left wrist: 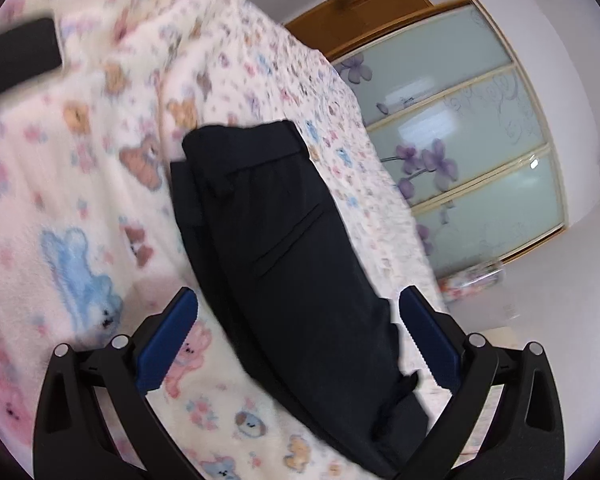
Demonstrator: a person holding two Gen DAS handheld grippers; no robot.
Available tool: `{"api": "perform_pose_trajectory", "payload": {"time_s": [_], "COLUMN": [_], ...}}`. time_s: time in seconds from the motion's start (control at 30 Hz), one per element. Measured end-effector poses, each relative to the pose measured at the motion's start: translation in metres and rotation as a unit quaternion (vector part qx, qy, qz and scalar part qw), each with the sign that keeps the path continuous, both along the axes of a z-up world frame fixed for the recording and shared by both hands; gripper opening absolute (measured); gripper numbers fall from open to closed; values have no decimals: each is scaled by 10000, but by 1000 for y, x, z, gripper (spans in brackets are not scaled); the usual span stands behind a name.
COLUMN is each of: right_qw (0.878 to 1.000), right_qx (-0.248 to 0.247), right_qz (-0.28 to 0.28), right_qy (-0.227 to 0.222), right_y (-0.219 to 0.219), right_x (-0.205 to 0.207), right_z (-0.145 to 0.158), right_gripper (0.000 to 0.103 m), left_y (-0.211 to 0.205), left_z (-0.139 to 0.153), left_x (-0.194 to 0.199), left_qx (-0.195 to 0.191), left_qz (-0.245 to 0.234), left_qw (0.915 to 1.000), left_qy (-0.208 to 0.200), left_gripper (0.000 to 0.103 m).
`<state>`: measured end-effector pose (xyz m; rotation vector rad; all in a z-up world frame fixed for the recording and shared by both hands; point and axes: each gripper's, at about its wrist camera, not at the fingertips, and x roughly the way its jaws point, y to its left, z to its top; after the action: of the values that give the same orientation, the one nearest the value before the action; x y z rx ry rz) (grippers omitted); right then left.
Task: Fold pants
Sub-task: 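Grasp one end of the folded trousers with the left tool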
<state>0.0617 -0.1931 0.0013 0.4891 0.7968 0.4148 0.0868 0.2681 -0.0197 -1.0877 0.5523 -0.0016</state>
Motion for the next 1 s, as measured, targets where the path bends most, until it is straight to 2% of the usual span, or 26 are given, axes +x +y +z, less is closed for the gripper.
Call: {"api": "perform_pose_trajectory", "payload": {"time_s": [0.07, 0.17, 0.2, 0.23, 0.27, 0.37, 0.6, 0.7, 0.8, 0.9, 0.93, 1.0], "right_qw": [9999, 9996, 9996, 9995, 9994, 9990, 9985, 9985, 9985, 9985, 9986, 9987], "right_qx": [86, 265, 261, 249, 241, 160, 237, 220, 253, 242, 221, 173], "right_qz": [-65, 84, 119, 173, 235, 410, 462, 479, 456, 446, 452, 453], "right_qy": [44, 102, 76, 34, 7, 11, 178, 153, 177, 181, 164, 132], "right_y": [-3, 6, 7, 10, 11, 23, 29, 29, 29, 30, 30, 31], "right_x": [-1, 2, 1, 1, 0, -1, -1, -2, -2, -3, -4, -5], "right_z": [-3, -5, -5, -5, -5, -2, -5, -3, -4, -5, -4, -4], "right_gripper": [83, 83, 83, 83, 83, 83, 83, 83, 83, 83, 83, 83], "left_y": [5, 8, 7, 4, 1, -4, -6, -2, 4, 13, 16, 16], "left_z": [-7, -13, -14, -18, -20, -16, -25, -28, -32, -30, -29, -27], "left_x": [3, 11, 15, 19, 20, 22, 39, 40, 48, 50, 51, 54], "left_qx": [-325, -474, -422, -333, -345, -206, -251, -312, -508, -656, -622, -412], "left_qz": [-55, -91, -85, -68, -102, -107, -237, -155, -143, 62, 136, 235], "left_qw": [9993, 9982, 9988, 9994, 9992, 9996, 9982, 9982, 9980, 9978, 9977, 9987], "left_qy": [-201, -352, -228, 87, 157, 159, 498, 490, 352, -90, -212, -157], "left_gripper": [101, 101, 101, 101, 101, 101, 101, 101, 101, 101, 100, 92]}}
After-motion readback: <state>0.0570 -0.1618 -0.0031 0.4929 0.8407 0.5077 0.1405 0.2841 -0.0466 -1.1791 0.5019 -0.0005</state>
